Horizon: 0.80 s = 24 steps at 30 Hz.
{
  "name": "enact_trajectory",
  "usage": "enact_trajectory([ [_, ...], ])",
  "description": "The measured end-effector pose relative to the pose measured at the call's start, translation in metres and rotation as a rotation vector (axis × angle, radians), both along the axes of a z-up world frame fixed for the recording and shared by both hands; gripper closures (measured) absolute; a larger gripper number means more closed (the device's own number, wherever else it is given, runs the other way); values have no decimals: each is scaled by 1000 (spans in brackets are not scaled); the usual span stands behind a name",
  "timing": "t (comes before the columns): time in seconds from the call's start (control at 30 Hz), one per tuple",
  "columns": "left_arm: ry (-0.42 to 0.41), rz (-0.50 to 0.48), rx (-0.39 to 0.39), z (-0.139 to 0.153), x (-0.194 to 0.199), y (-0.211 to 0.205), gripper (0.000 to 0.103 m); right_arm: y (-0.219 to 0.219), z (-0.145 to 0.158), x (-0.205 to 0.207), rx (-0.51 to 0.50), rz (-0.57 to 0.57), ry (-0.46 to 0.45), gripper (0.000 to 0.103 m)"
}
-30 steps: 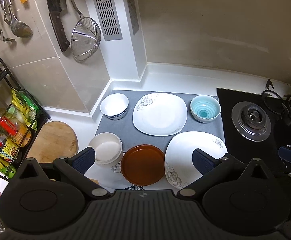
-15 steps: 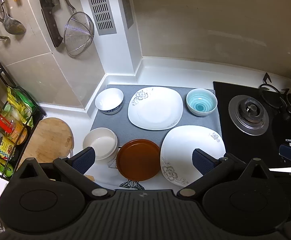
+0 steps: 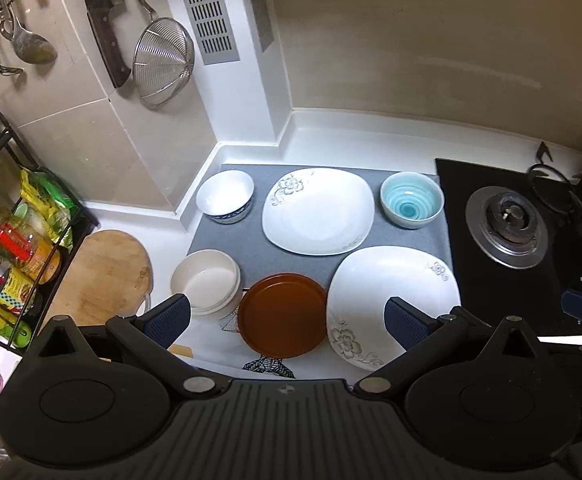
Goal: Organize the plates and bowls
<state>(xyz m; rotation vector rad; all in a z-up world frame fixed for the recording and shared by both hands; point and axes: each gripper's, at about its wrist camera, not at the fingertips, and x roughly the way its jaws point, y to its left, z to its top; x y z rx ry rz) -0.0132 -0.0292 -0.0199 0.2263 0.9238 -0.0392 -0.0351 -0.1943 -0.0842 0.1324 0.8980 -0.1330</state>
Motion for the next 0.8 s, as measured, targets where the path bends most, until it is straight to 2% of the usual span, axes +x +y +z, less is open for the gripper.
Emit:
enact_trajectory([
  [0.2, 21, 14, -29, -3, 2, 4, 0, -1, -4, 2, 14, 4, 9, 0],
  [0.4, 22, 34, 18, -8, 2, -1, 0, -2, -11, 6, 28, 28, 22, 0],
  [0.6, 52, 37, 7, -14, 4, 0, 0, -7, -20, 6, 61, 36, 31, 0],
  [0.73, 61, 15, 0, -29, 10, 1, 0, -11, -30, 5, 63, 45, 24, 0],
  [0.8, 90, 26, -28, -43, 15, 10, 0, -15, -38, 4, 49, 41, 21, 0],
])
